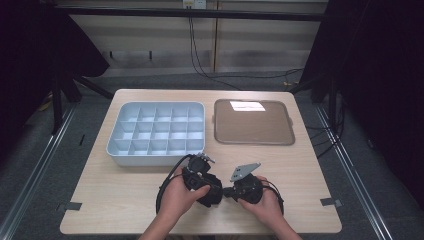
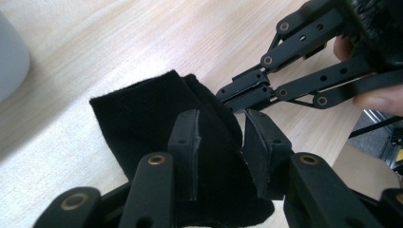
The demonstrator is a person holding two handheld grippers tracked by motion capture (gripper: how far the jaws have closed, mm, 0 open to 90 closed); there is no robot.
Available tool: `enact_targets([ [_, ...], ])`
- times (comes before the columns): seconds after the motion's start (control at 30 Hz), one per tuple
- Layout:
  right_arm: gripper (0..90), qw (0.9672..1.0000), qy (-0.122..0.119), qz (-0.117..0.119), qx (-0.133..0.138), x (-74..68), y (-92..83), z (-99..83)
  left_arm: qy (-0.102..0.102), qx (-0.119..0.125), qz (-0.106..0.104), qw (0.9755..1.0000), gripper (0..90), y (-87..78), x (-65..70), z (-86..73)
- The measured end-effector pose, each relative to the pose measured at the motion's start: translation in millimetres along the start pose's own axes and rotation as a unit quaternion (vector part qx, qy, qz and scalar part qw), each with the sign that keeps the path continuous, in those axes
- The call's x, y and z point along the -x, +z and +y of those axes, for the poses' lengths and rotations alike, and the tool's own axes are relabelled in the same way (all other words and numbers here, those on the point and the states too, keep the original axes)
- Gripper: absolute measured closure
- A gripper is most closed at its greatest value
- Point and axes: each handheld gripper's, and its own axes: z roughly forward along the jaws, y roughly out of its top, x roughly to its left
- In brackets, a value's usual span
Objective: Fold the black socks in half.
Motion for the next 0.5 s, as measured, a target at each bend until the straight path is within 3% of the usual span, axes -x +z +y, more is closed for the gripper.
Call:
enact_targets([
  [0.5, 87.5, 1.0, -0.001, -0.001, -0.004, 0.0, -0.5, 0.4, -0.004, 0.016, 0.017, 0.9997, 65.4, -17.7, -6.9, -1.0],
])
